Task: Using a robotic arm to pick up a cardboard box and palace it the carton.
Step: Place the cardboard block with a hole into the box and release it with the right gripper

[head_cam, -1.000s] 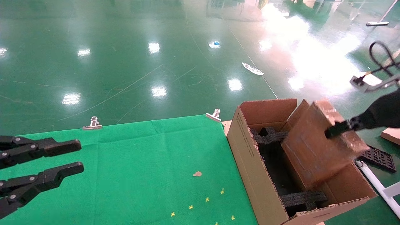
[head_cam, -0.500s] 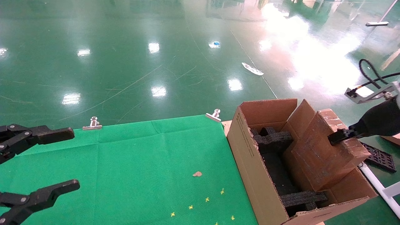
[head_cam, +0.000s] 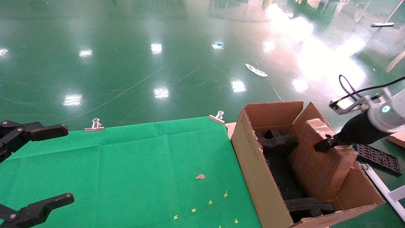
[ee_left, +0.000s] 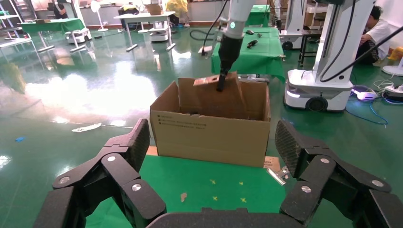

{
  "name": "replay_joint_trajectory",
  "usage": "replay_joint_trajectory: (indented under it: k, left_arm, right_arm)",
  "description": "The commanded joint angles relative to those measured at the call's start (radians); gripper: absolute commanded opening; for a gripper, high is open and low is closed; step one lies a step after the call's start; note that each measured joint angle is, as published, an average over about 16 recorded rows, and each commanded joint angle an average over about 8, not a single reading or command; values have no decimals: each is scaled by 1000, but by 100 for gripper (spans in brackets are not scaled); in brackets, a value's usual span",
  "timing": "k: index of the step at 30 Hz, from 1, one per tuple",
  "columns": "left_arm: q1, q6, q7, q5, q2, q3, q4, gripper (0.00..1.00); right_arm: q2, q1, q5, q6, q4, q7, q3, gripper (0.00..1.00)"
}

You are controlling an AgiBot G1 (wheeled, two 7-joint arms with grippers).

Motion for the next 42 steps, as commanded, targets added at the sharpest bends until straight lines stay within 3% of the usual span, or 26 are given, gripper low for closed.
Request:
replay_joint_trajectory:
  k: [1, 10, 21, 30, 42]
  left_arm:
    - [0, 0, 0, 0, 0, 0, 0, 100]
    - [0, 0, 0, 0, 0, 1, 0, 100]
    - [0, -1, 1, -1, -1, 1, 0, 100]
    - [0, -1, 1, -1, -1, 2, 0, 100]
    - [-1, -1, 1, -2, -1, 2, 0, 100]
  right_arm:
    - [-14, -29, 7, 14, -11, 6, 2, 0]
    - [-27, -7, 26, 33, -37, -24, 19, 0]
    - [36, 53, 30, 71, -23, -64, 30, 0]
    - [91, -32, 61, 130, 62, -37, 41, 0]
    - [90, -175, 67, 251, 160, 31, 29, 0]
